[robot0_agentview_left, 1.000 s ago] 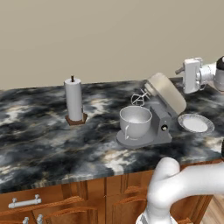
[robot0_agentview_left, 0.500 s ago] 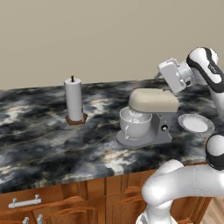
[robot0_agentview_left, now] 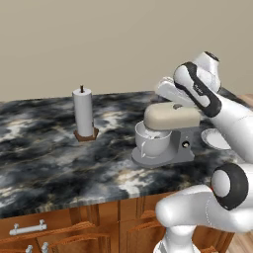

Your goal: Add butter and sugar cubes to the stand mixer bowl and then turn on the stand mixer to begin making frosting.

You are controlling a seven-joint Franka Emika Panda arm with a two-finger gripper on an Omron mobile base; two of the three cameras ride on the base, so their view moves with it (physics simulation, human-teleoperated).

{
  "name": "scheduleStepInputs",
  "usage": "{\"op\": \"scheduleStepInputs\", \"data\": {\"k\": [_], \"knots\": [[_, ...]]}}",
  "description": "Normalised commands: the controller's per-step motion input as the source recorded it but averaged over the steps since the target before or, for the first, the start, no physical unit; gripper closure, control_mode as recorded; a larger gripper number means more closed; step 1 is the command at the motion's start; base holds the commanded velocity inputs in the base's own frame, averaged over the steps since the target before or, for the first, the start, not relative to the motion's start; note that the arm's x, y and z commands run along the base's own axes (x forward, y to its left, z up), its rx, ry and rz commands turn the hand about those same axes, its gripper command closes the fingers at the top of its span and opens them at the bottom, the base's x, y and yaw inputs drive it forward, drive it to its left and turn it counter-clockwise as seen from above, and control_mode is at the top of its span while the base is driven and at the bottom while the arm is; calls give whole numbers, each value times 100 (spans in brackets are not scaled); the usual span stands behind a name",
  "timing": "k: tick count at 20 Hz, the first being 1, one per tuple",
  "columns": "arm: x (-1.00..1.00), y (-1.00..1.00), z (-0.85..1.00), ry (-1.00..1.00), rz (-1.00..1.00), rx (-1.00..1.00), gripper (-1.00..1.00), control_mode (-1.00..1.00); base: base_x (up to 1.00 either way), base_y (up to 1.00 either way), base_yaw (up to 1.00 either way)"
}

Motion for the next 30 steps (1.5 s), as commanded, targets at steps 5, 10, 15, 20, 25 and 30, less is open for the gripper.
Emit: {"op": "scheduleStepInputs", "data": {"k": [5,10,15,20,25,30], "knots": [[-42,19,-9,0,-12,-27,-100,-100,0,0,0],[-70,-6,0,0,-8,-13,-100,-100,0,0,0],[-90,-37,11,0,0,-3,-100,-100,0,0,0],[-62,-37,5,2,0,-2,-100,-100,0,0,0],[-10,-3,0,5,0,-2,-100,-100,0,0,0],[-14,12,0,0,0,-3,-100,-100,0,0,0]]}}
